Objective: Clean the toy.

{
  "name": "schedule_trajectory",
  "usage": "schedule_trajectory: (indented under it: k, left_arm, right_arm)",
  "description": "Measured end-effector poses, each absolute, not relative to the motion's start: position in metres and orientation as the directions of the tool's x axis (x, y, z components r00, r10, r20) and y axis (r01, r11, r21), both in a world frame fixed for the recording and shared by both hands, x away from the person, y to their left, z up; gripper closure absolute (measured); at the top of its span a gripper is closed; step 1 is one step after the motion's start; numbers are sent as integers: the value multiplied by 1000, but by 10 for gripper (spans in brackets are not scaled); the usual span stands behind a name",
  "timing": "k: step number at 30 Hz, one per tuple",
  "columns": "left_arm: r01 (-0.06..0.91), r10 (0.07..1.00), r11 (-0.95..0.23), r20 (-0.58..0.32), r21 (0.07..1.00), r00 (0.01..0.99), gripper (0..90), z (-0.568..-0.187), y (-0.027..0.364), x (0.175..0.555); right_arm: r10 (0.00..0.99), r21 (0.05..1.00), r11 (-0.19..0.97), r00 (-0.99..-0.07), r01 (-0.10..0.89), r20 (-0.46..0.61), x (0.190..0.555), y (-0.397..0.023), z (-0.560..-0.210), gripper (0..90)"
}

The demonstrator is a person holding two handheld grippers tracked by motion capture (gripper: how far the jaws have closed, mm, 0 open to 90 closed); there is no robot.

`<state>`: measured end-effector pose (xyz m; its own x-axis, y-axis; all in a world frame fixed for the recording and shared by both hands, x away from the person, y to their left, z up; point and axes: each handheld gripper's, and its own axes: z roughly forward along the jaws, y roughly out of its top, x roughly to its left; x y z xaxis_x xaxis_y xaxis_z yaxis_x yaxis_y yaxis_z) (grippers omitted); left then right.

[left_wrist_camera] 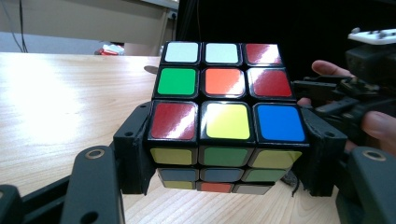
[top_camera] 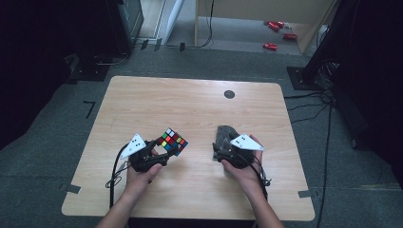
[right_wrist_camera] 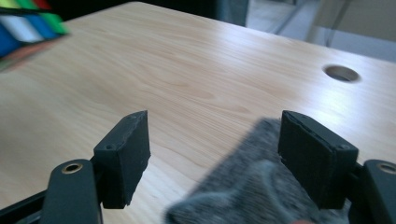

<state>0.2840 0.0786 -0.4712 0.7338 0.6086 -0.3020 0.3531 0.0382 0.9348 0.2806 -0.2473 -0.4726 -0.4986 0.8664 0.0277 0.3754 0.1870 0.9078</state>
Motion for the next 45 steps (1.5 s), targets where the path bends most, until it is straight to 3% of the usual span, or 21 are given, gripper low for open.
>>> schedule_trajectory:
  k: [16,30,38,45]
  left_arm:
    - [377,581,39,-328,925,745,344,-471,69,281]
    - [418,536,15,-360,908,764,343,-473,47,272]
    - [445,528,7,-382,895,759,341,-475,44,273]
    - [461,504,10,-402,887,764,320,-476,46,277]
  right_arm:
    - [686,935,303,-723,184,-80,252,-185,-469,208]
    - [674,917,384,-711,104,-201,242,-163,-478,184]
    - [704,897,441,-633,34,-322,236,-160,-479,339]
    - [704,893,448,-633,41,-324,236,-159,-479,350]
